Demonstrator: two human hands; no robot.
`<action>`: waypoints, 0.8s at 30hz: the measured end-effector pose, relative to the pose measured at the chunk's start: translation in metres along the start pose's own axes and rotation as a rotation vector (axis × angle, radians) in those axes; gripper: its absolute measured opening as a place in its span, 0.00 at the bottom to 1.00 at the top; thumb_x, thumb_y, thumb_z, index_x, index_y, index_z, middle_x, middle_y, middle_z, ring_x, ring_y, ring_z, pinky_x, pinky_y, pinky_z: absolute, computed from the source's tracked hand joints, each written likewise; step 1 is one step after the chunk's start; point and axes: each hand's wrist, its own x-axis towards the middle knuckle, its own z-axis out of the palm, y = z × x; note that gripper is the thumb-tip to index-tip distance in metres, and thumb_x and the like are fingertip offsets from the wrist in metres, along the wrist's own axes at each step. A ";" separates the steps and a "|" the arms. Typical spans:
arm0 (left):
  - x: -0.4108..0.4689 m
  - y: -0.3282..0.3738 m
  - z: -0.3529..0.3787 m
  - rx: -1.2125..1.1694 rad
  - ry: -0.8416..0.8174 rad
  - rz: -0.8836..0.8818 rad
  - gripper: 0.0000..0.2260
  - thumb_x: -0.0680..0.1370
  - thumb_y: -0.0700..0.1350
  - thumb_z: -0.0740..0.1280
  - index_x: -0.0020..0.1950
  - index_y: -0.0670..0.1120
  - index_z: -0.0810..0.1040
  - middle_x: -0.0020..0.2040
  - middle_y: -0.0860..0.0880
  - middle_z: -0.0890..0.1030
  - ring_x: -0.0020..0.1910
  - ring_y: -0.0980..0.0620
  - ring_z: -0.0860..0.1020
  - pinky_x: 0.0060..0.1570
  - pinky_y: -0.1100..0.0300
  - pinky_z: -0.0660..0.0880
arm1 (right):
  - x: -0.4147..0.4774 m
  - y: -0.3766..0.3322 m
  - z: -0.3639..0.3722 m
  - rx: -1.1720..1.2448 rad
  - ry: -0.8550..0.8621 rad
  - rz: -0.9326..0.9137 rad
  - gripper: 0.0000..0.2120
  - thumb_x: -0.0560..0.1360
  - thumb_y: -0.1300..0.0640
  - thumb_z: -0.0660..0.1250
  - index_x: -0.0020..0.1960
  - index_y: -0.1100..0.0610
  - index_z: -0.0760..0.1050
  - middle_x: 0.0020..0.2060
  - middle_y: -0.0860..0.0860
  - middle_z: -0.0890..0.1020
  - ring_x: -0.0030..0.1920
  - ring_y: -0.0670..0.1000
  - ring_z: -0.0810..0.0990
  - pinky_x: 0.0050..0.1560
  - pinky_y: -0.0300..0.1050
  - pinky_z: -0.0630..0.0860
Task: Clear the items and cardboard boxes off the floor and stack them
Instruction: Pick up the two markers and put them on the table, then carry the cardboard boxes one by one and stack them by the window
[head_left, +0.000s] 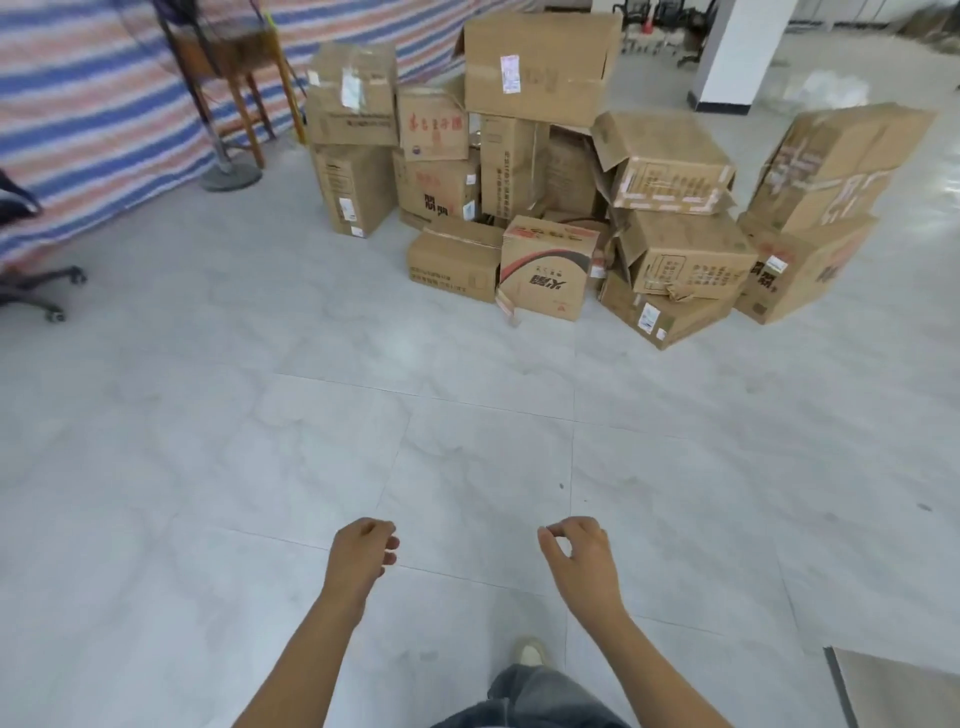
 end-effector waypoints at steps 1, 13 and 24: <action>0.005 0.013 0.009 -0.005 0.017 0.011 0.06 0.78 0.38 0.62 0.41 0.40 0.75 0.37 0.44 0.77 0.33 0.50 0.73 0.34 0.60 0.67 | 0.017 -0.003 -0.008 0.021 -0.002 -0.008 0.08 0.78 0.54 0.62 0.50 0.57 0.77 0.50 0.47 0.71 0.53 0.44 0.68 0.44 0.29 0.63; 0.040 0.053 0.106 0.064 -0.035 -0.099 0.07 0.78 0.38 0.62 0.41 0.41 0.77 0.37 0.46 0.79 0.33 0.51 0.74 0.35 0.62 0.68 | 0.121 0.012 -0.023 0.053 -0.159 0.036 0.05 0.78 0.53 0.61 0.49 0.53 0.74 0.51 0.47 0.71 0.56 0.46 0.70 0.49 0.34 0.63; 0.176 0.113 0.088 -0.110 0.055 -0.157 0.07 0.78 0.37 0.62 0.41 0.38 0.75 0.38 0.43 0.78 0.34 0.49 0.74 0.34 0.62 0.69 | 0.242 -0.038 0.010 -0.039 -0.233 0.044 0.11 0.78 0.53 0.61 0.55 0.58 0.77 0.52 0.47 0.71 0.57 0.46 0.70 0.50 0.33 0.63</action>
